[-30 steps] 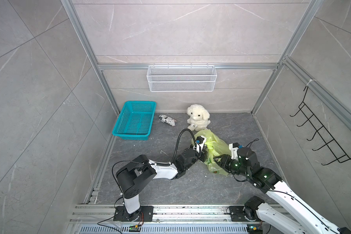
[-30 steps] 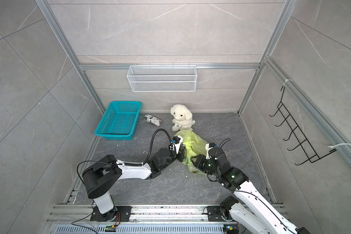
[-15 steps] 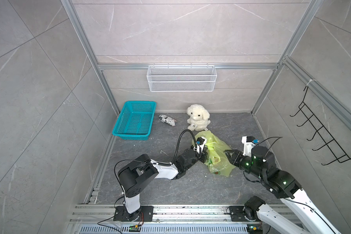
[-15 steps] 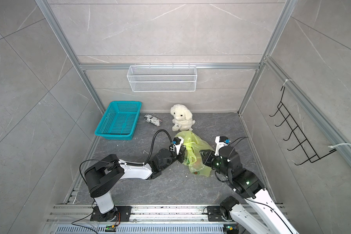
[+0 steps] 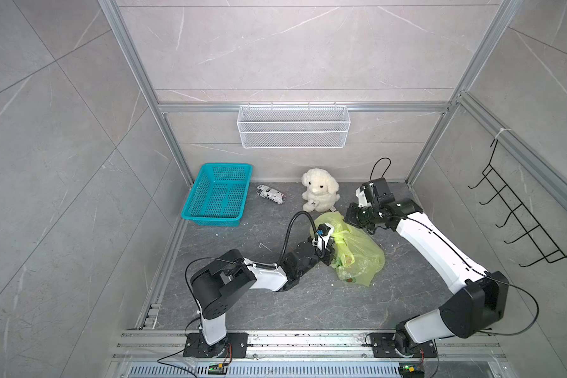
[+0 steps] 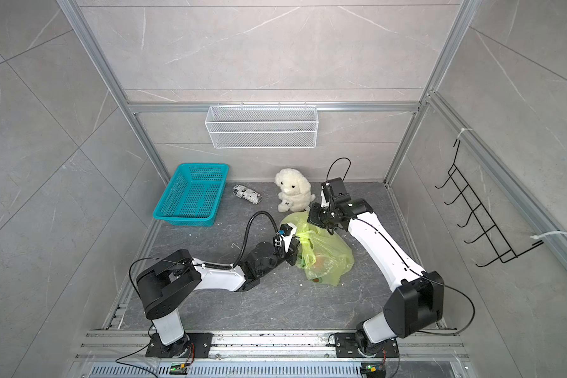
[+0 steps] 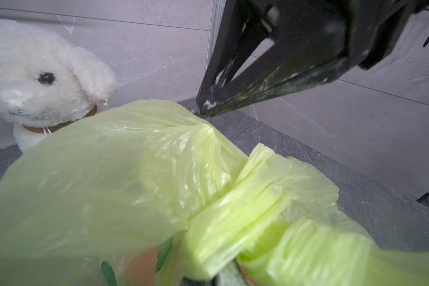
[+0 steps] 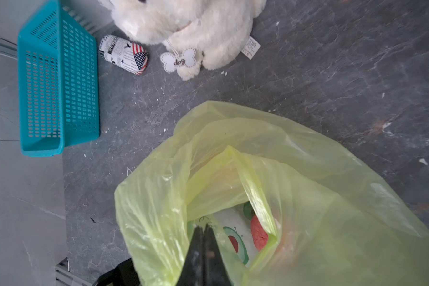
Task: Place the peach into a plastic bag & tie a knot
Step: Tie the plastic bag at the center of the board.
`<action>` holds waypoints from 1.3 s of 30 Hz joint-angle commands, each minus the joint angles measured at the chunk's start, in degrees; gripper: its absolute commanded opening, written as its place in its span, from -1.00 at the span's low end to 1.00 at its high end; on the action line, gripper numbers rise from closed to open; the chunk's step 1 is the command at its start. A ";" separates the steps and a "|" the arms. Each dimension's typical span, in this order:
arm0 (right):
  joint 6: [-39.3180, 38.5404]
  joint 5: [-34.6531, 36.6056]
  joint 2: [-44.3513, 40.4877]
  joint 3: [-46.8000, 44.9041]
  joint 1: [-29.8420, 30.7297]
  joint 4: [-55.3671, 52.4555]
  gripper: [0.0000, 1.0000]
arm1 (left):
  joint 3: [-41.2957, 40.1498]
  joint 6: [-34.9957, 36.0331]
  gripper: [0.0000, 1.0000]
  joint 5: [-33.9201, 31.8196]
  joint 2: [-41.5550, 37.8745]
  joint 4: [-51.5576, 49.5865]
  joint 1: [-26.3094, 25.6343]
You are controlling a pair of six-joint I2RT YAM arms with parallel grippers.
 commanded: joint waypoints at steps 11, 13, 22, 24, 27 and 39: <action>-4.88 -4.93 1.49 0.30 0.09 -3.90 -1.00 | 0.28 1.73 -1.00 -0.12 -0.27 4.72 -0.15; -5.48 -5.30 1.33 0.27 0.09 -4.77 -1.00 | 0.28 1.48 -1.00 -0.23 -0.17 5.01 -0.14; -8.60 -6.14 -0.62 -0.87 0.06 -8.09 -1.00 | 0.22 1.04 -1.00 -0.11 -0.09 4.98 -0.14; -9.63 -7.29 -0.84 -0.98 0.12 -8.89 -1.00 | 0.28 0.70 -1.00 -0.05 0.02 5.05 -0.19; -11.01 -9.82 -1.15 -1.34 0.12 -9.68 -1.00 | 0.28 0.52 -1.00 0.54 0.18 5.00 -0.18; -12.37 -20.56 -0.79 -2.94 -0.14 -7.62 -0.61 | 0.35 -1.33 -1.00 3.27 -0.47 4.80 -0.01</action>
